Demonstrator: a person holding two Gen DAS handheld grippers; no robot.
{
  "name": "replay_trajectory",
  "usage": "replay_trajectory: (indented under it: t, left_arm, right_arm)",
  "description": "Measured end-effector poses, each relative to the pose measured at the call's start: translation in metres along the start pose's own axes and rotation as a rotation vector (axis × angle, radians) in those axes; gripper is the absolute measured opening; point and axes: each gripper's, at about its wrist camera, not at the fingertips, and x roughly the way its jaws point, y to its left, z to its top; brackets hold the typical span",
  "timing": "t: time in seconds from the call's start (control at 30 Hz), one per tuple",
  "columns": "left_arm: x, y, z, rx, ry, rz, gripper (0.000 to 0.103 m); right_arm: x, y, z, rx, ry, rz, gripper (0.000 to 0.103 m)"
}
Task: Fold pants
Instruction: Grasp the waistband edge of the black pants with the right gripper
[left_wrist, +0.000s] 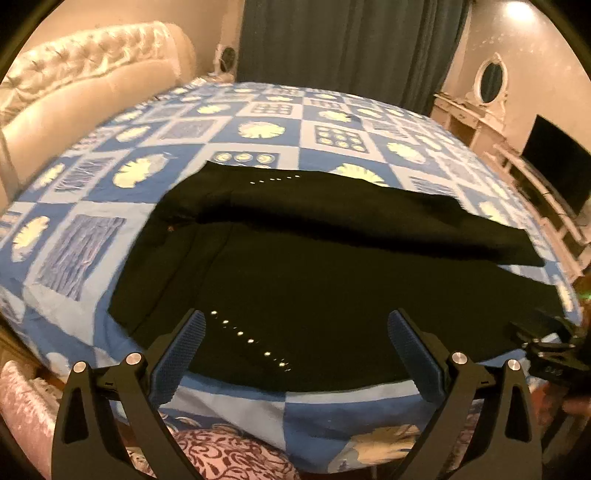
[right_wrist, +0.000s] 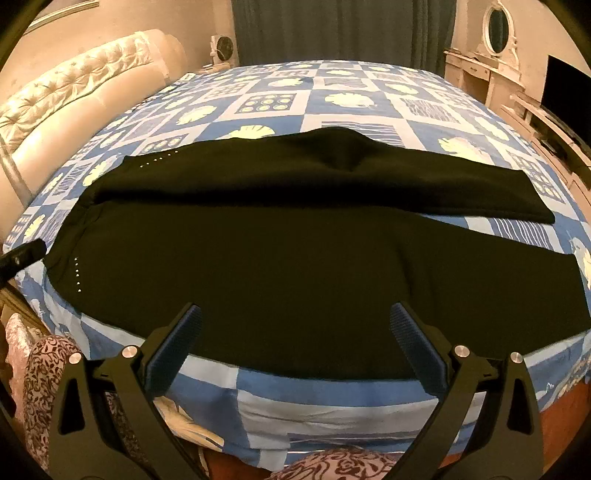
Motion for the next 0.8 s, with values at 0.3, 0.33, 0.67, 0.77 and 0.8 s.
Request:
replay_trajectory:
  t: [0.3, 0.33, 0.67, 0.77, 0.8]
  left_arm:
    - [0.027, 0.071, 0.079, -0.04, 0.074, -0.141, 0.099]
    - [0.037, 0.084, 0.095, -0.013, 0.08, -0.147, 0.099]
    - [0.172, 0.202, 0.174, -0.231, 0.207, -0.257, 0.099]
    - [0.209, 0.209, 0.179, -0.306, 0.31, -0.346, 0.099]
    - [0.219, 0.209, 0.18, -0.321, 0.333, -0.369, 0.099]
  right_arm:
    - [0.004, -0.017, 0.028, 0.064, 0.016, 0.088, 0.101]
    - [0.005, -0.019, 0.032, 0.077, 0.014, 0.096, 0.101]
    - [0.03, -0.033, 0.062, 0.131, 0.006, 0.099, 0.101]
    - [0.042, -0.03, 0.066, 0.119, 0.026, 0.106, 0.101]
    - [0.046, -0.029, 0.067, 0.116, 0.034, 0.111, 0.101]
